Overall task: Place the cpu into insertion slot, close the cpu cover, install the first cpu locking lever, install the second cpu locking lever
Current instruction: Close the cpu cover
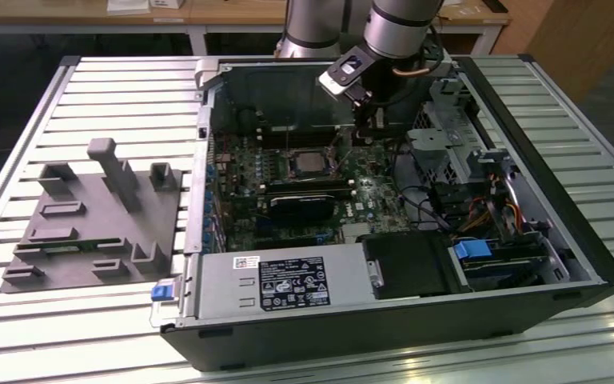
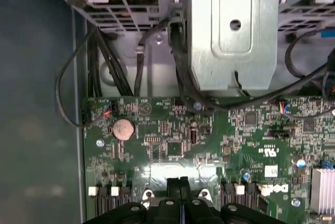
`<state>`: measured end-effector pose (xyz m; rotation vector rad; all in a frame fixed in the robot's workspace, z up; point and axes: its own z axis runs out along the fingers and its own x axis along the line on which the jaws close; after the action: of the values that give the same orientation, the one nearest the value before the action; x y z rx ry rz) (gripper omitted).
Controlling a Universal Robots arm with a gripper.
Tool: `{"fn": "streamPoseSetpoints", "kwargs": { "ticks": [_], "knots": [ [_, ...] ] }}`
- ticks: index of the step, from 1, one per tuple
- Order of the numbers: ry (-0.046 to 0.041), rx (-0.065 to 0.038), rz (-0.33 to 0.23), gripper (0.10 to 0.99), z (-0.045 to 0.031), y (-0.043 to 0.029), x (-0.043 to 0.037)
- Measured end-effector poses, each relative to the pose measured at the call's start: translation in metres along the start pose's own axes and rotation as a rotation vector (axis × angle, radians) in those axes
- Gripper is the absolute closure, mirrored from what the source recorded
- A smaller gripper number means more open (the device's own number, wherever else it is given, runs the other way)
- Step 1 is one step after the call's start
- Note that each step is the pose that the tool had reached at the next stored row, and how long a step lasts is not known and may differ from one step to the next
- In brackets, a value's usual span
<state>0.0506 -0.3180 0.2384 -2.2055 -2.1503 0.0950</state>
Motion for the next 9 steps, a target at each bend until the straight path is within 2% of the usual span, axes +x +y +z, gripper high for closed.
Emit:
{"fn": "streamPoseSetpoints", "kwargs": {
  "ticks": [4,9],
  "knots": [
    [0.0041,0.000,0.000,0.984,0.0006,-0.0055,-0.0001],
    [0.0044,0.000,0.000,0.984,0.0016,-0.0149,-0.0004]
  ]
}}
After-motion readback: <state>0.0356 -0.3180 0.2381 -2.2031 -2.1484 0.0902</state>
